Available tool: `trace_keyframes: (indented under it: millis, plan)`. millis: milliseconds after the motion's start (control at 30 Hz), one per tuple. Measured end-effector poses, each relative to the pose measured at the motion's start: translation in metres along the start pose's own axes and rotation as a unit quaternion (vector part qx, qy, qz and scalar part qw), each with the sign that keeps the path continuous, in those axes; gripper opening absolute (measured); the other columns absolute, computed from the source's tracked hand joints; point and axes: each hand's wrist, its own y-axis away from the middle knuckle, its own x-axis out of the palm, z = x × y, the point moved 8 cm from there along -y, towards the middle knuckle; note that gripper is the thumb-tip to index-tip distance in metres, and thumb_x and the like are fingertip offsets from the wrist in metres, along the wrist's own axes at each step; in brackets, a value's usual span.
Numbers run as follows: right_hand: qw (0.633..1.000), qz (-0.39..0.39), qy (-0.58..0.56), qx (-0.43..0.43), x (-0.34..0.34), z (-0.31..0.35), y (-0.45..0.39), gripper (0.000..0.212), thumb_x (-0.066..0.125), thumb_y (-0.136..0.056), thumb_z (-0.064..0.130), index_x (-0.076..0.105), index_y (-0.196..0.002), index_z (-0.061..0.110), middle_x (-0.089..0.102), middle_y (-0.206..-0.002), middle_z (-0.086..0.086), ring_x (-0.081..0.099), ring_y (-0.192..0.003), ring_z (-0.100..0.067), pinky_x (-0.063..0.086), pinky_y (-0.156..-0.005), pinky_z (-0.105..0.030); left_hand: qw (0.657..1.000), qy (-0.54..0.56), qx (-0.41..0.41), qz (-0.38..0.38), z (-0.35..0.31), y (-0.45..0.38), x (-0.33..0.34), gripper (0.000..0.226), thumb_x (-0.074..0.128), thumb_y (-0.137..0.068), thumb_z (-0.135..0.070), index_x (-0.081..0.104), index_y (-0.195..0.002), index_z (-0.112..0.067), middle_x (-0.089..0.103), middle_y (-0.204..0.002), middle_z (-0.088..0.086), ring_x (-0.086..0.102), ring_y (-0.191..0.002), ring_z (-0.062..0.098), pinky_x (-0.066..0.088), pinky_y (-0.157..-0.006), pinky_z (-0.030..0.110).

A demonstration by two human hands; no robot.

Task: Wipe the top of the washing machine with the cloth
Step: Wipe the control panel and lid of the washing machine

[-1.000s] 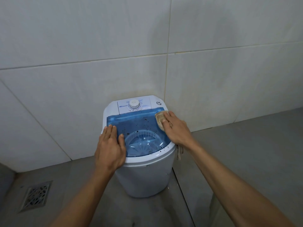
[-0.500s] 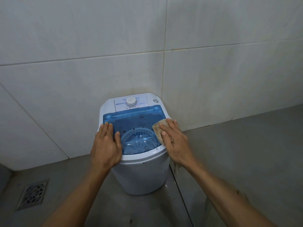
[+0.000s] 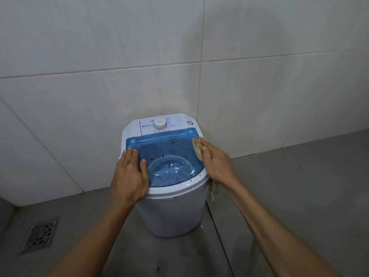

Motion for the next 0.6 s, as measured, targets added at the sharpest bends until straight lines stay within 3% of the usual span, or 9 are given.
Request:
trace_keyframes:
  millis: [133,233,333,433,600]
  plan:
    - [0.998,-0.055,-0.019,-0.017,-0.001,-0.003,0.043,0.041,0.037,-0.104,0.03,0.051,-0.142,0.019,0.054,-0.144,-0.004,0.05,-0.131,-0.021,0.038,-0.108,-0.03,1.0,0.004,-0.002,0.001,0.0,0.001,0.001,0.046,0.03,-0.099,-0.037,0.046,-0.125,-0.002,0.051,-0.134,0.02,0.046,-0.125,0.037,0.042,-0.103,0.054]
    - [0.998,-0.061,-0.006,-0.02,0.002,-0.002,0.057,0.042,0.039,-0.104,0.026,0.05,-0.143,0.015,0.051,-0.147,-0.005,0.046,-0.135,-0.02,0.03,-0.108,-0.021,1.0,0.002,0.002,-0.006,-0.003,0.002,-0.001,0.047,0.034,-0.1,-0.035,0.045,-0.131,-0.002,0.048,-0.141,0.019,0.043,-0.13,0.035,0.039,-0.108,0.053]
    - [0.998,-0.051,0.01,-0.028,-0.001,0.005,0.041,0.04,0.04,-0.104,0.022,0.052,-0.141,0.011,0.051,-0.145,-0.011,0.048,-0.132,-0.026,0.032,-0.106,-0.023,1.0,0.0,0.001,0.0,-0.001,0.001,0.0,0.046,0.032,-0.099,-0.036,0.046,-0.127,-0.003,0.05,-0.138,0.019,0.044,-0.127,0.036,0.04,-0.105,0.054]
    - [0.999,-0.018,0.03,-0.03,0.004,0.009,0.018,0.041,0.037,-0.105,0.023,0.048,-0.143,0.012,0.037,-0.155,-0.012,0.032,-0.145,-0.027,0.021,-0.115,-0.028,1.0,-0.004,0.006,0.001,0.001,0.0,0.001,0.048,0.028,-0.099,-0.038,0.046,-0.125,-0.002,0.051,-0.135,0.019,0.045,-0.126,0.037,0.04,-0.104,0.054]
    - [0.997,-0.018,0.032,-0.074,0.009,0.013,0.025,0.042,0.034,-0.106,0.025,0.043,-0.146,0.013,0.03,-0.159,-0.005,0.012,-0.15,-0.017,0.006,-0.113,-0.02,1.0,-0.005,0.005,0.0,-0.001,0.001,0.0,0.045,0.029,-0.099,-0.038,0.045,-0.124,-0.004,0.051,-0.133,0.018,0.046,-0.124,0.036,0.042,-0.101,0.055]
